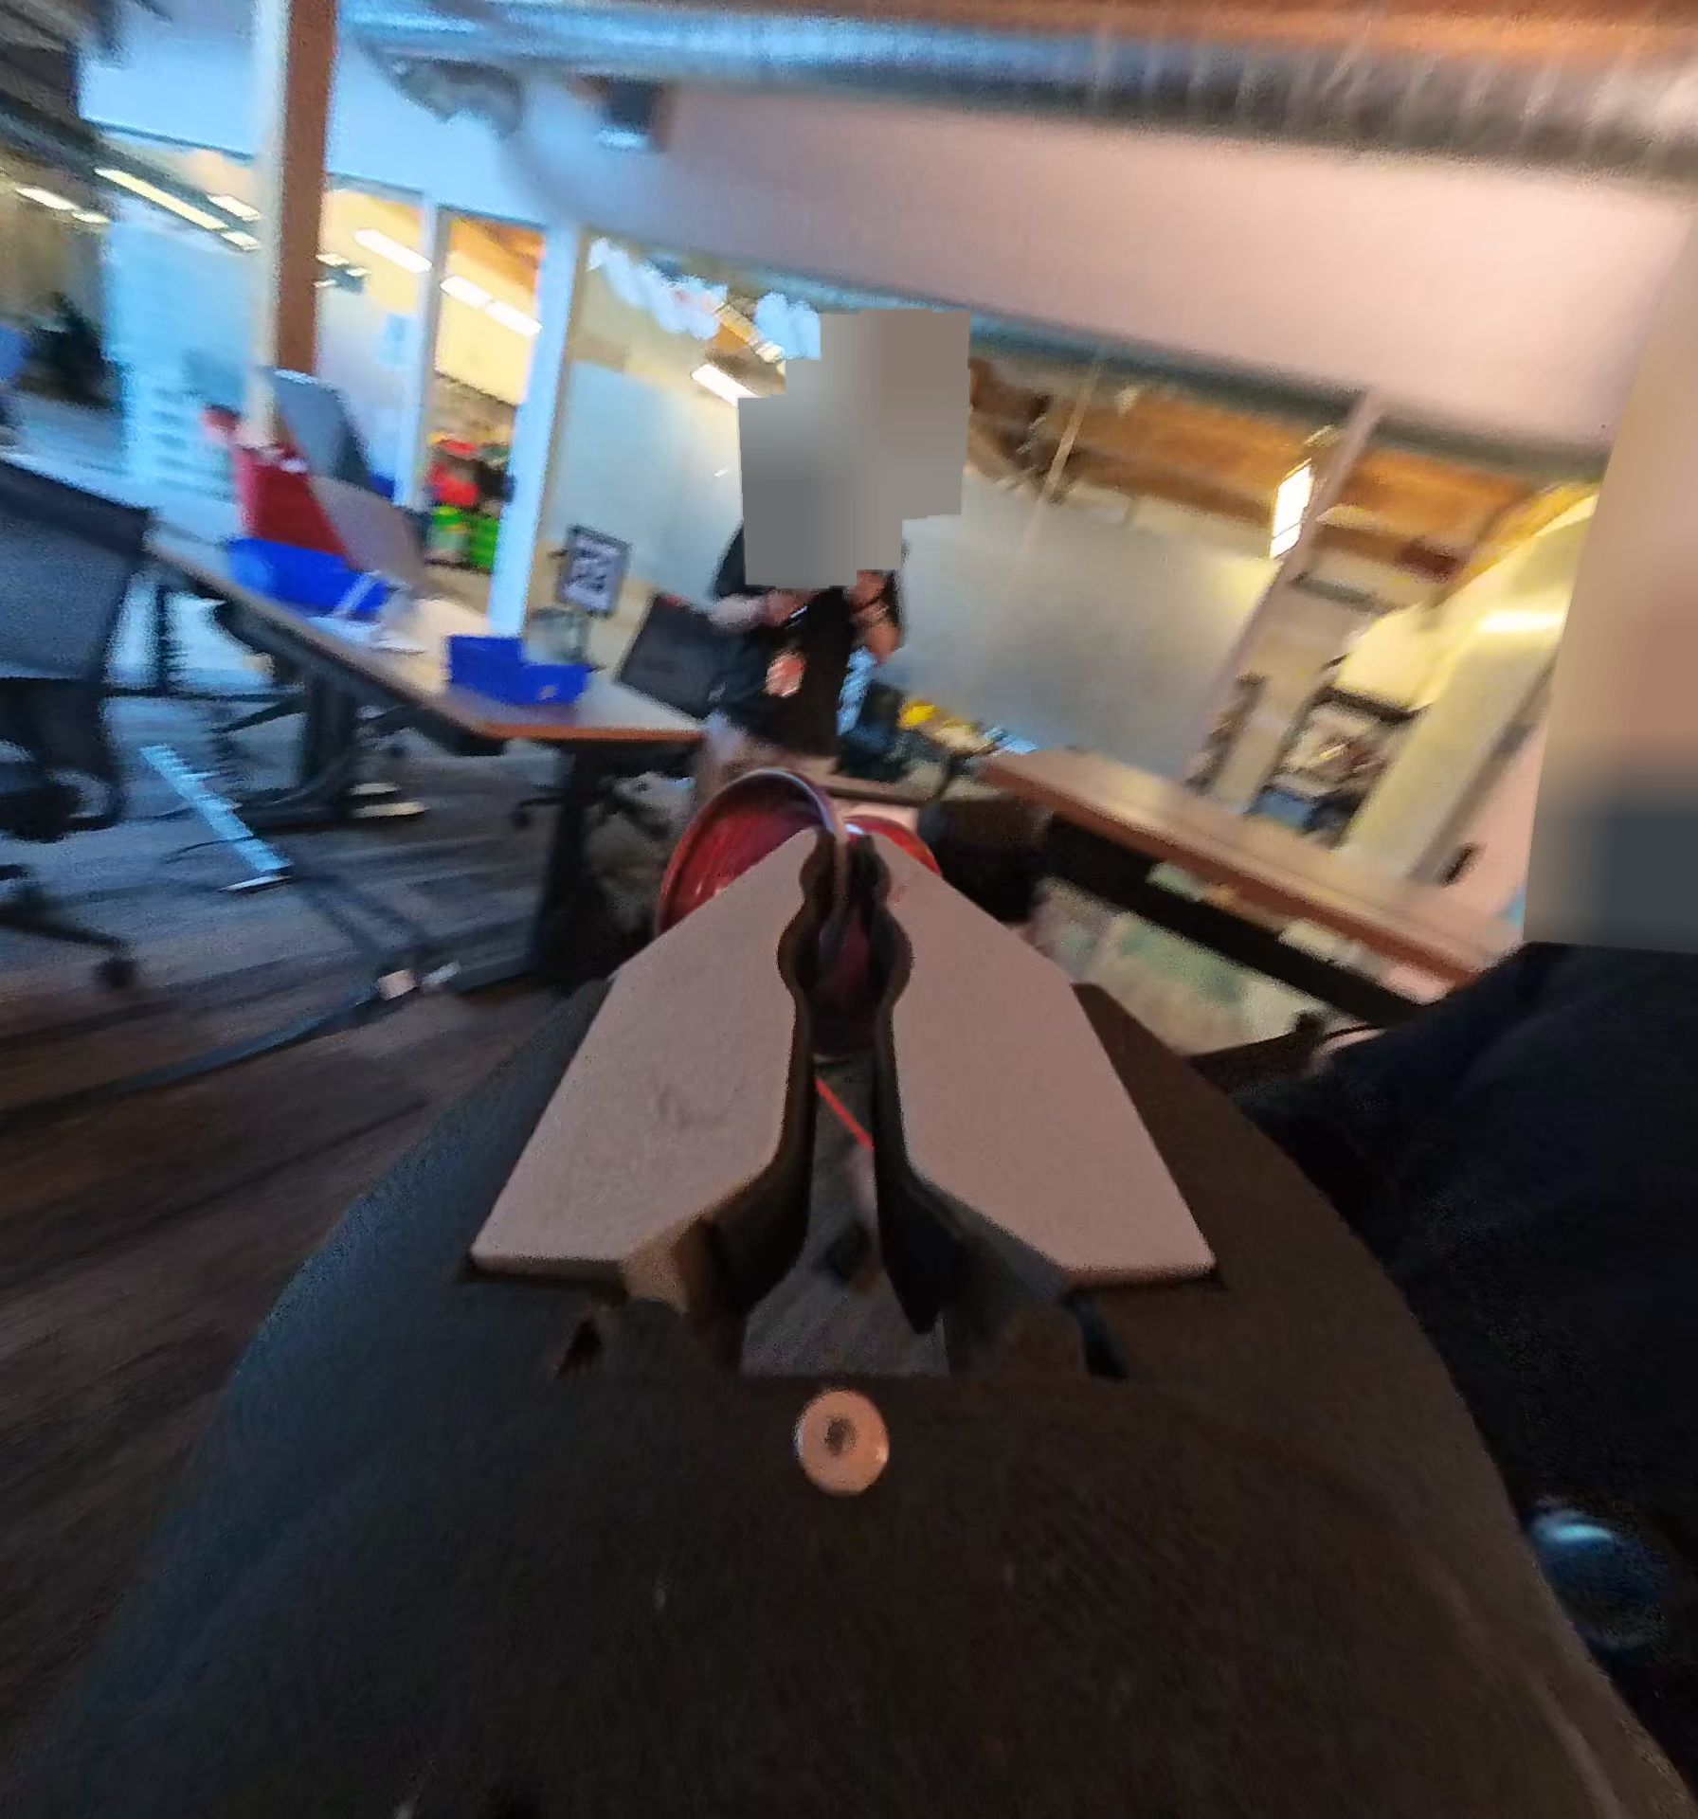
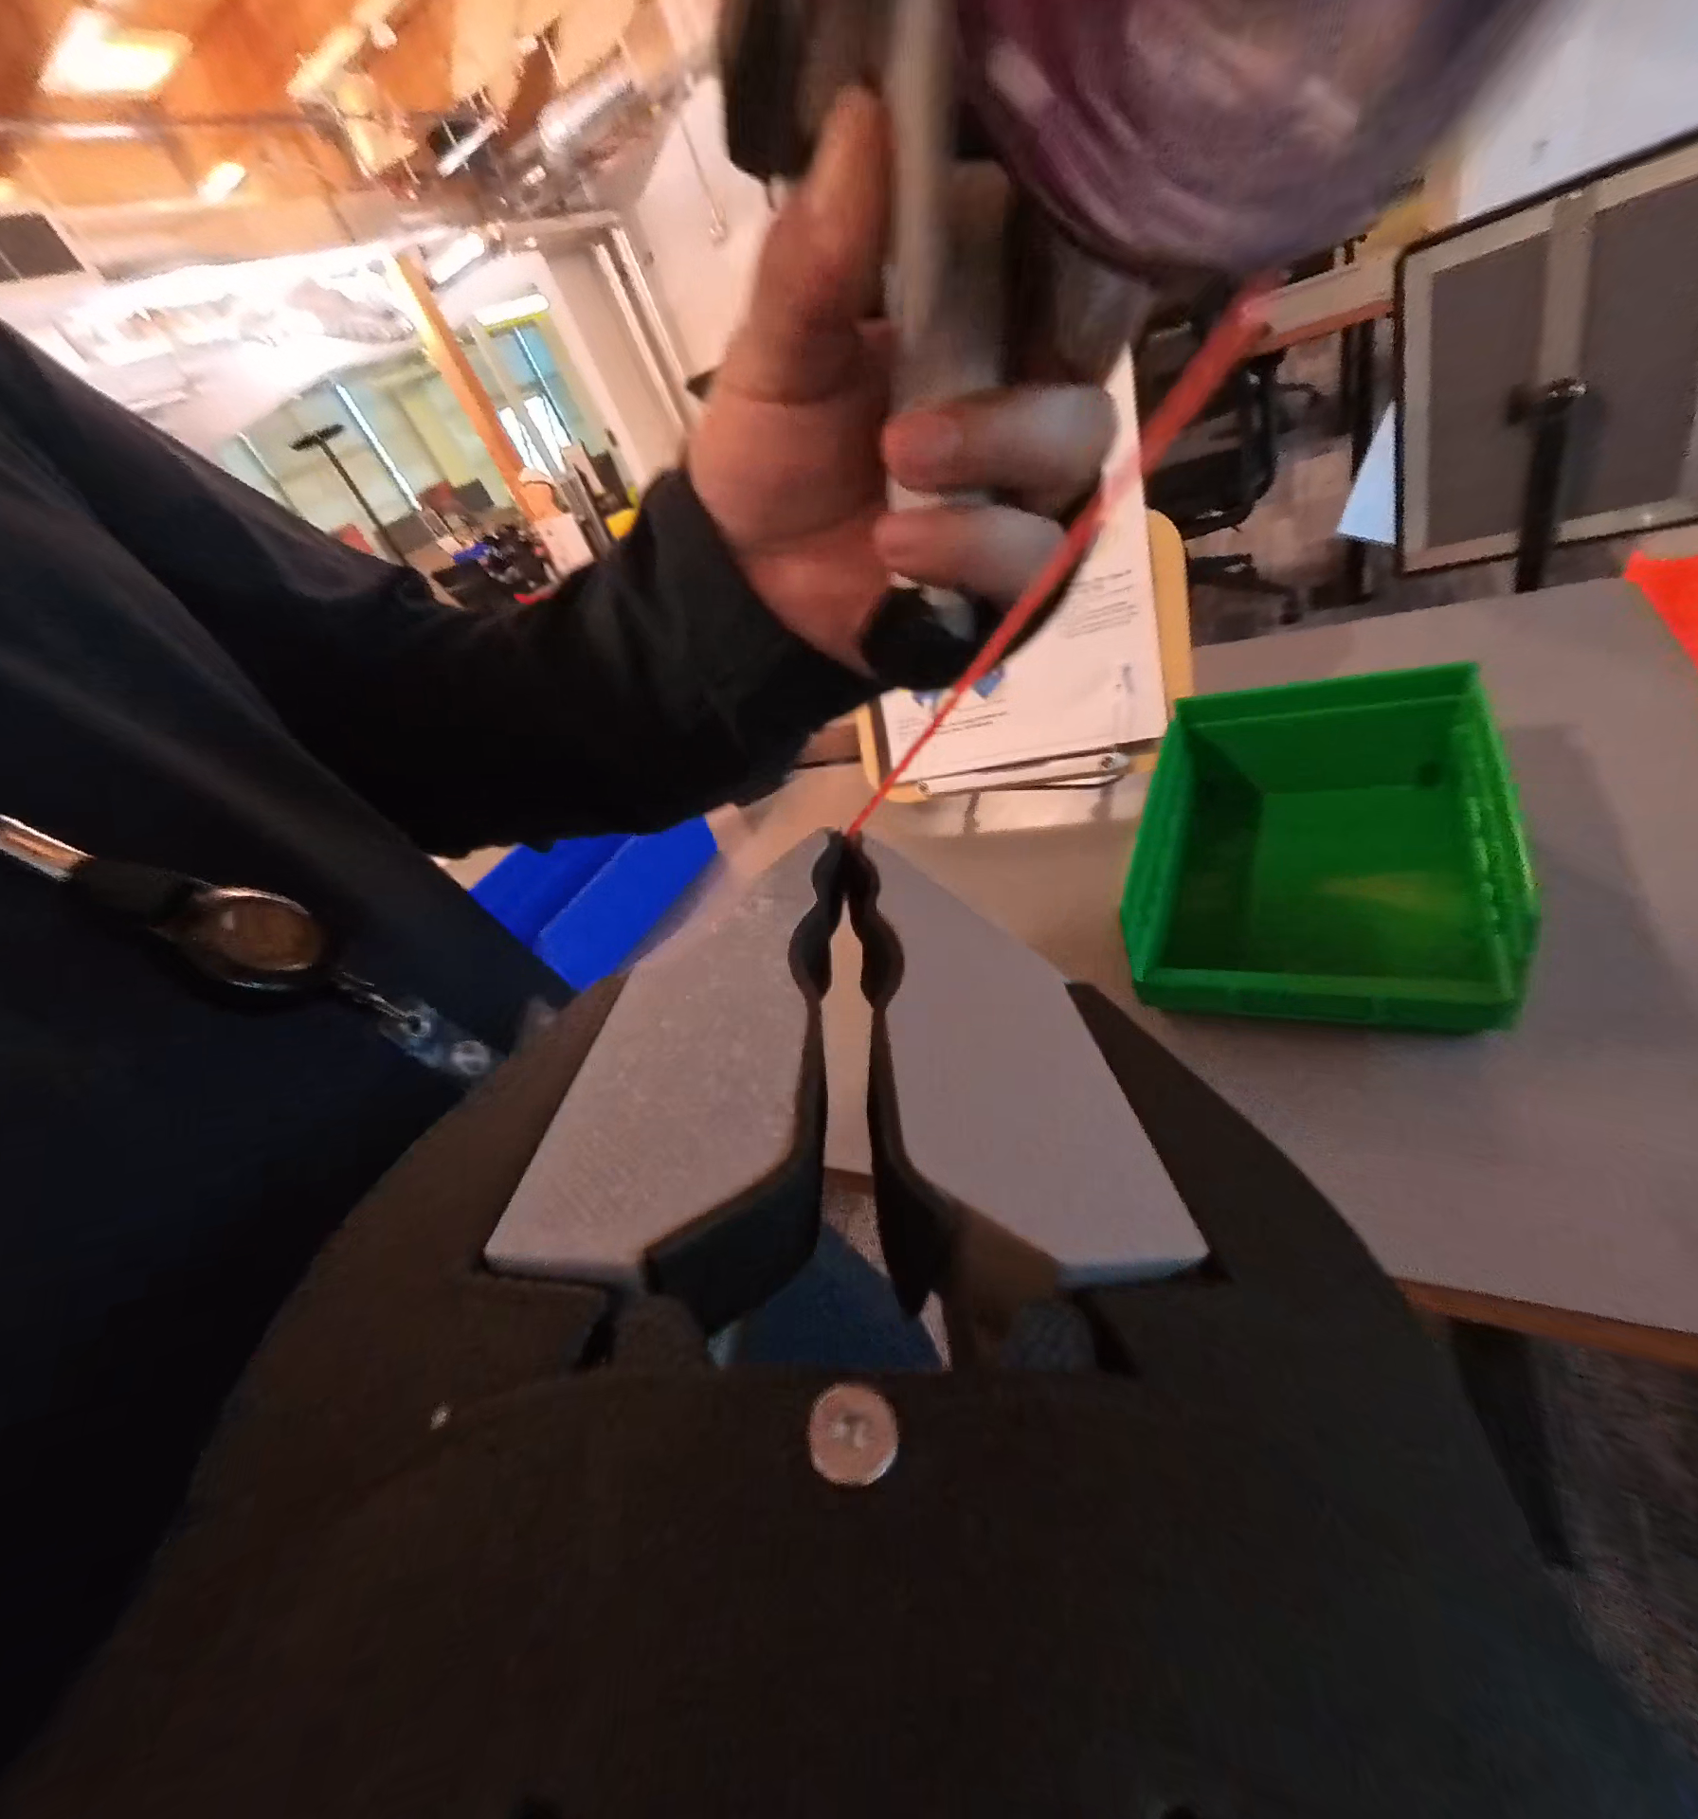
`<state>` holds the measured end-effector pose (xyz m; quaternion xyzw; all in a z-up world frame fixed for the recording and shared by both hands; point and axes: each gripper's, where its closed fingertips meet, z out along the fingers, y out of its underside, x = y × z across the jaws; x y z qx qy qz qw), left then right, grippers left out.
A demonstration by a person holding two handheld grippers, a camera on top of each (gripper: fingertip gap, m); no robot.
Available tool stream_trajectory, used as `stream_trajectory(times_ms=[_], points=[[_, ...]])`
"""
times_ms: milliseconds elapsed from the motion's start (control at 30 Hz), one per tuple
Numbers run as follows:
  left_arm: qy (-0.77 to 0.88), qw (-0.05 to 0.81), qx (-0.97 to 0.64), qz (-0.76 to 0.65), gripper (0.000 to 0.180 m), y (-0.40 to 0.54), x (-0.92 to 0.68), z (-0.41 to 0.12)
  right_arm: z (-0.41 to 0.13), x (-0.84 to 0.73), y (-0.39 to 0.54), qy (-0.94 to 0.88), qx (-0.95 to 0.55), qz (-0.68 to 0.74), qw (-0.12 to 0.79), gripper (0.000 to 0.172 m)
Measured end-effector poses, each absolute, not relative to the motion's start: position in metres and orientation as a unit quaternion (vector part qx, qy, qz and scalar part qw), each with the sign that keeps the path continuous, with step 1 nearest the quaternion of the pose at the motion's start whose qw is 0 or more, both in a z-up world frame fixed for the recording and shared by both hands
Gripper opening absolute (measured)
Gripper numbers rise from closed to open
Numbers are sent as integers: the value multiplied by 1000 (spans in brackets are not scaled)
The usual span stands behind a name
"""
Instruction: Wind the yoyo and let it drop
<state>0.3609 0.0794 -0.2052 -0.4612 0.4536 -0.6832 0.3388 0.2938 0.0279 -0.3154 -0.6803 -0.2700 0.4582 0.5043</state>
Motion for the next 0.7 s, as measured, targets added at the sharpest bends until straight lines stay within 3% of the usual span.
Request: stream_trajectory(times_ms=[233, 433, 567, 700], points=[[519, 447, -529, -500, 2, 102, 372, -240, -295, 291, 17, -273, -685, 478, 477, 0], [605, 478, -516, -373, 2, 95, 376, -267, -272, 301, 10, -255, -657, 517, 486, 0], [653, 458, -515, -315, 2, 87, 370, -297, -274, 339, 23, -270, -712, 401, 510, 0], [658, 391, -519, -380, 2, 64, 362, -314, -275, 391, 41, -277, -768, 249, 521, 0]])
